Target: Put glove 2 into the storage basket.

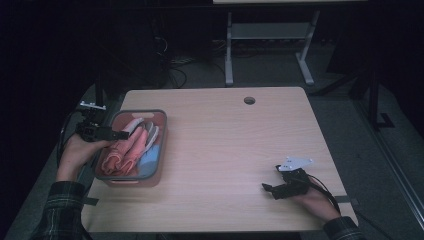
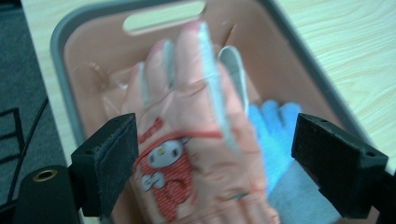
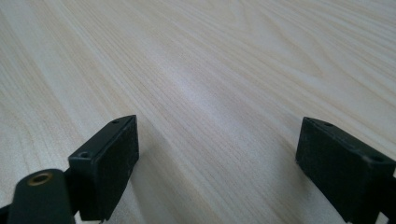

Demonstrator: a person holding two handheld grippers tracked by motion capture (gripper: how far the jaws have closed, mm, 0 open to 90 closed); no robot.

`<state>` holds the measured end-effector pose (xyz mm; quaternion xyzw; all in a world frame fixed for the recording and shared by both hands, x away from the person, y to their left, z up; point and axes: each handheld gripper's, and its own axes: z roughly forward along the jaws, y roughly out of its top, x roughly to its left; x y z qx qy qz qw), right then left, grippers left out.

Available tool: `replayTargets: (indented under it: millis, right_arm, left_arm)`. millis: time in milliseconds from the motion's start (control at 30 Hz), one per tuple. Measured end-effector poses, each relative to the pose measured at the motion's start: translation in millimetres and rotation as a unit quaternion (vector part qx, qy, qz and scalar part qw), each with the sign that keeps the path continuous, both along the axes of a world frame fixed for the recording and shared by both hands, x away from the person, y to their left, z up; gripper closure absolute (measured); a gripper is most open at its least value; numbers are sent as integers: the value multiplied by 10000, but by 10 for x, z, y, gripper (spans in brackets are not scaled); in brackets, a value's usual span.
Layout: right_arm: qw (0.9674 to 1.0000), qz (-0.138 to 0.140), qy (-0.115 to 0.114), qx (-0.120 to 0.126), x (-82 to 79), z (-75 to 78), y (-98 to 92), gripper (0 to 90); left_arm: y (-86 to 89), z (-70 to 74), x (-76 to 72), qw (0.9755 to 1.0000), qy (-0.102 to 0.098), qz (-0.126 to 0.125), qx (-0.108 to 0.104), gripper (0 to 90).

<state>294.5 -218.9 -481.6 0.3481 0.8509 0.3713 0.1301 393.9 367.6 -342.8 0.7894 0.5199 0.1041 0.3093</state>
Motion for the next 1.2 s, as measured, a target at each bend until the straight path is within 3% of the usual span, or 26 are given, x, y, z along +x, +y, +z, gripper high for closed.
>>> replayTargets:
  millis: [367,667,967,1200]
  right_arm:
    - [10000,-1,0,0,0,0,0,126]
    - [10000,1,0,0,0,0,0,127]
    - [10000,-8,-5,-1,-2,0,0,127]
    - [10000,-7,8,7,-2,1,3,126]
  left_arm:
    - [-387,180,-21,9984,-293,-445,-177,144]
    - [-829,293,-60,9937,-584,-904,-300,145]
    - [-1213,252,-134,9895,-656,-1241,-355,146]
    - [-1525,100,-234,9863,-680,-1468,-312,146]
